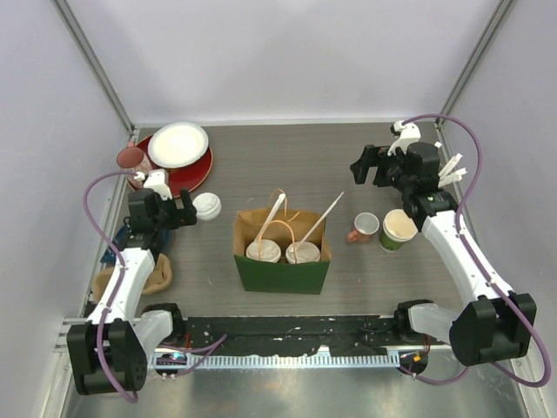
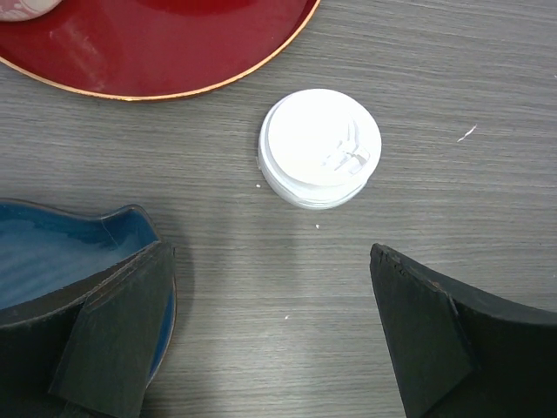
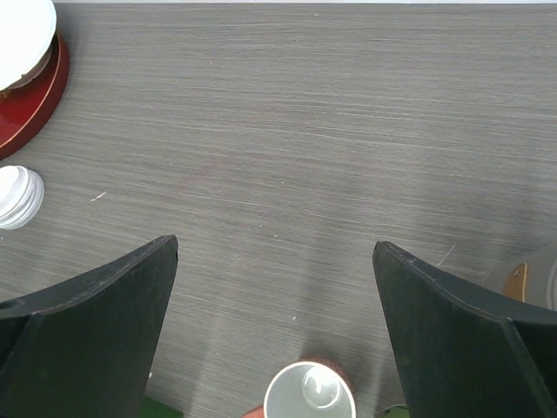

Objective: Pack the takeout coffee

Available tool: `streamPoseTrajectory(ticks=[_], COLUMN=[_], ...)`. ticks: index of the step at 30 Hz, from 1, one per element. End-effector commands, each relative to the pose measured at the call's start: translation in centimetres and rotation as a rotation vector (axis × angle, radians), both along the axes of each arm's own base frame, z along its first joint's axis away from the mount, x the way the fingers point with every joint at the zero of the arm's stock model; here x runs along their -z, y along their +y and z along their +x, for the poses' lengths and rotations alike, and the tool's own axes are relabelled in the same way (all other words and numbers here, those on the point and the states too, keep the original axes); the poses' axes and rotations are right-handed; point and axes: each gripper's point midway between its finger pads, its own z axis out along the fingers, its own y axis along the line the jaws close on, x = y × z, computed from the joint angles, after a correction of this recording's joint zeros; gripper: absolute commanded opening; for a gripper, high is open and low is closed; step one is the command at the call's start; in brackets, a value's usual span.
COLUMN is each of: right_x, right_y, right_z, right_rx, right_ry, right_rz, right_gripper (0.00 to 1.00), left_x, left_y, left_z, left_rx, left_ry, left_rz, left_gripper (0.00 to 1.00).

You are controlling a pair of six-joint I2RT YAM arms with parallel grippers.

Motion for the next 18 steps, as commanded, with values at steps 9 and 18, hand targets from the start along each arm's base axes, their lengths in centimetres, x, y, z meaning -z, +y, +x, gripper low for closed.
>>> streamPoseTrajectory(ticks=[9,18], right_x=[-2.2,-2.4], right_y=[-0.4,-0.5], right_z=[-0.6,-0.8], right_rx=[0.012,0.019], right_ry=[-0.087,-0.093], right_rz=[0.005,0.015], right_gripper=[1.00,1.00], left_x=[-1.1,-1.4], left_y=[1.8,1.0], left_z=[0.8,0.8], left_rx=[-0.054,-0.041], left_ry=[-0.060,-0.064], left_rz=[0.077,0.034], left_gripper=[0.96,0.95])
